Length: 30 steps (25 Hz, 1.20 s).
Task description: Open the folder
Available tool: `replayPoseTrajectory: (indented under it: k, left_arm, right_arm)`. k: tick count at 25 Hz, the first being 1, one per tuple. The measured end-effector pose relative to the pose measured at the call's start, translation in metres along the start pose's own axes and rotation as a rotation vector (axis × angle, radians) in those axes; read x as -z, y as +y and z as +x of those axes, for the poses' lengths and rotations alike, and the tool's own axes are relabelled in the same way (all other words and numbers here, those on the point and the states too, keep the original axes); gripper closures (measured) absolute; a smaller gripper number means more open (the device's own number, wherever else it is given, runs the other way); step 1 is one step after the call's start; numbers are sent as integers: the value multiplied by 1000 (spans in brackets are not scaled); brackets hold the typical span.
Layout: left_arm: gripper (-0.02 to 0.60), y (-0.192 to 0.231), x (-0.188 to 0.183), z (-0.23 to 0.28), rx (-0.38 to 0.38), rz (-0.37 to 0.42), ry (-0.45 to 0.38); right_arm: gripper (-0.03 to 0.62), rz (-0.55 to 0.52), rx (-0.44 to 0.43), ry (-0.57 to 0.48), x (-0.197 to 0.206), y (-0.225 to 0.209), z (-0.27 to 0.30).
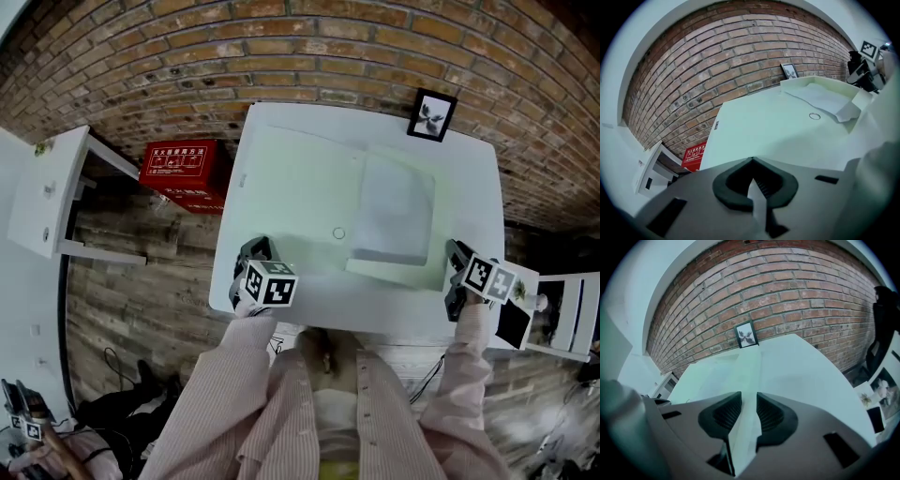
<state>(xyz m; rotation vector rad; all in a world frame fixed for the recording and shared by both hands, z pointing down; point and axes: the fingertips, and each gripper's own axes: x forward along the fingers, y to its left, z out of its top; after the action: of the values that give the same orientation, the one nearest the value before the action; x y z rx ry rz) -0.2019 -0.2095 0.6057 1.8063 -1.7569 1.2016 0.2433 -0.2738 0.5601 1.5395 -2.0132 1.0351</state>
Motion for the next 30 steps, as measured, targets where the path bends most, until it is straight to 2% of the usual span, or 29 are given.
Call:
replayPoseTrajectory:
  k: [10, 18, 22, 25, 29, 30]
  left_arm:
    - [591, 1, -2, 1, -4, -42, -51]
    - [589, 4, 1, 1, 49, -123, -96]
    - [589, 4, 0, -1, 55, -76, -110]
    - [589, 5, -5, -10, 41, -59, -153]
    - [589, 6, -16, -28, 18, -45, -219]
    - [589, 6, -19, -33, 9, -32, -230]
  right_arm:
    - [488, 5, 9, -5, 0, -1, 0]
    - [488, -1, 20, -24, 1, 0, -1]
    - [488, -55, 43, -59, 0, 2, -2]
    - [491, -106, 61, -95, -2, 6, -4]
    - [510, -156, 72, -150, -7, 13, -11]
    - [541, -169, 76, -162, -8, 15, -13]
